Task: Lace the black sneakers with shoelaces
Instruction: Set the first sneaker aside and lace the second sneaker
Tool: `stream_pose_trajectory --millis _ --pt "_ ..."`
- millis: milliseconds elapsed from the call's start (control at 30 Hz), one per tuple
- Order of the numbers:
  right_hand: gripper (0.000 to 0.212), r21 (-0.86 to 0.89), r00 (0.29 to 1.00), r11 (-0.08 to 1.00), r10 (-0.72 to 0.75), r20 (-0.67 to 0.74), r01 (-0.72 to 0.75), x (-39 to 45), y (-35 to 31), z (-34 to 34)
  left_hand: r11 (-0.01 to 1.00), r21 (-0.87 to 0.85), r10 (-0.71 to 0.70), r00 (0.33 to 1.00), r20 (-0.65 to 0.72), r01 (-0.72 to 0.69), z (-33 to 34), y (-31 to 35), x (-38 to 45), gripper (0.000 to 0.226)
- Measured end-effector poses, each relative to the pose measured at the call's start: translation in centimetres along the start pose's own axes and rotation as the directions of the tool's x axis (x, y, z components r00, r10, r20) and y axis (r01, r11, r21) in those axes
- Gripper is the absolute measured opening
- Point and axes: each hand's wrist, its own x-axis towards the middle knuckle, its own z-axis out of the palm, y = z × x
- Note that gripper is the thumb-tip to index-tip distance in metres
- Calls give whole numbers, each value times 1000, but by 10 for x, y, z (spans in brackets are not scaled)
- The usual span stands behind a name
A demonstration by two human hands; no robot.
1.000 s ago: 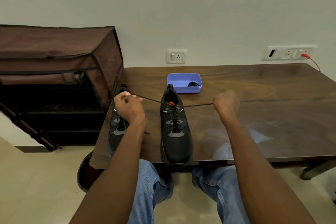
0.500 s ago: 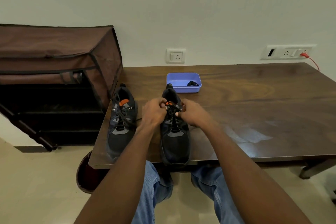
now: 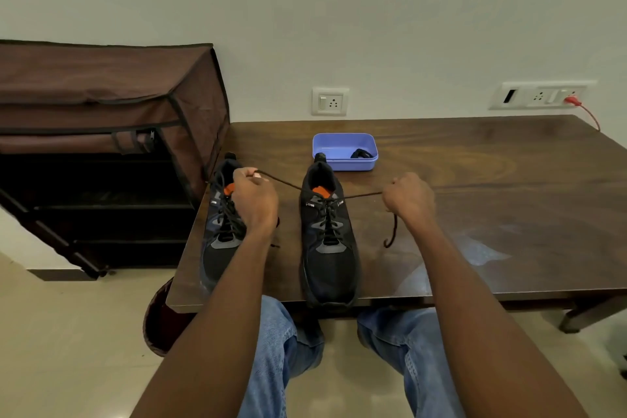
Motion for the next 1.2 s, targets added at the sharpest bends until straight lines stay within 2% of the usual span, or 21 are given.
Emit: stream_pose_trajectory --millis 100,167,200,233,267,333,367,400,433,467,500,567,600,633,700,767,867,1033,1200 --pt "14 -202 996 979 14 88 4 2 3 -2 999 34 -30 998 -63 32 -6 2 0 25" --pt "14 -221 960 969 -49 276 113 0 -1 -6 991 134 29 998 -47 -23 -6 0 0 25" --pt "12 -133 899 977 -93 429 164 -5 -4 -10 977 206 68 997 -49 -56 -6 -1 0 26" --pt "10 17 788 984 -152 597 177 -14 -6 -15 961 264 97 994 -50 -81 -6 -3 0 26" --pt "10 153 631 975 -219 745 159 -25 -10 -21 957 279 95 994 -45 -79 -6 -4 0 26" --pt "13 243 299 956 -283 911 163 -45 -17 -27 980 195 27 999 29 -33 -6 -3 -1 25" --pt "17 240 200 951 -279 939 195 -50 -18 -25 991 135 2 997 82 -14 -6 -2 -2 25" --pt "21 224 172 945 -268 948 239 -53 -20 -22 994 109 1 991 132 -16 -4 0 -3 30" --pt "25 204 207 942 -262 943 265 -54 -23 -18 994 104 24 983 182 -44 -6 1 -6 40" --pt "30 182 300 945 -262 917 271 -52 -24 -15 989 112 70 970 234 -98 -5 1 -8 51" --pt "32 161 441 950 -269 856 268 -49 -26 -12 980 118 124 951 284 -163 -4 4 -10 57" --pt "22 99 761 952 -292 579 290 -37 -25 -2 937 156 235 893 383 -313 0 3 -11 47" --pt "17 44 864 942 -322 387 332 -30 -25 3 912 177 262 858 442 -370 2 3 -12 36" --pt "16 25 902 932 -358 244 363 -26 -25 9 889 186 280 819 501 -417 6 2 -14 26" --pt "11 153 893 899 -431 132 411 -23 -27 21 852 174 299 733 612 -493 11 -3 -16 17" --pt "17 213 861 864 -489 141 456 -21 -30 32 855 144 279 675 683 -499 13 -4 -19 17" --pt "15 147 828 850 -526 195 506 -20 -34 44 860 122 286 666 689 -495 11 -4 -19 22" --pt "11 136 846 854 -517 131 501 -19 -34 51 806 138 318 617 720 -576 13 -2 -20 22" --pt "10 47 854 859 -512 94 510 -21 -39 55 821 167 309 671 674 -546 18 -3 -20 22"
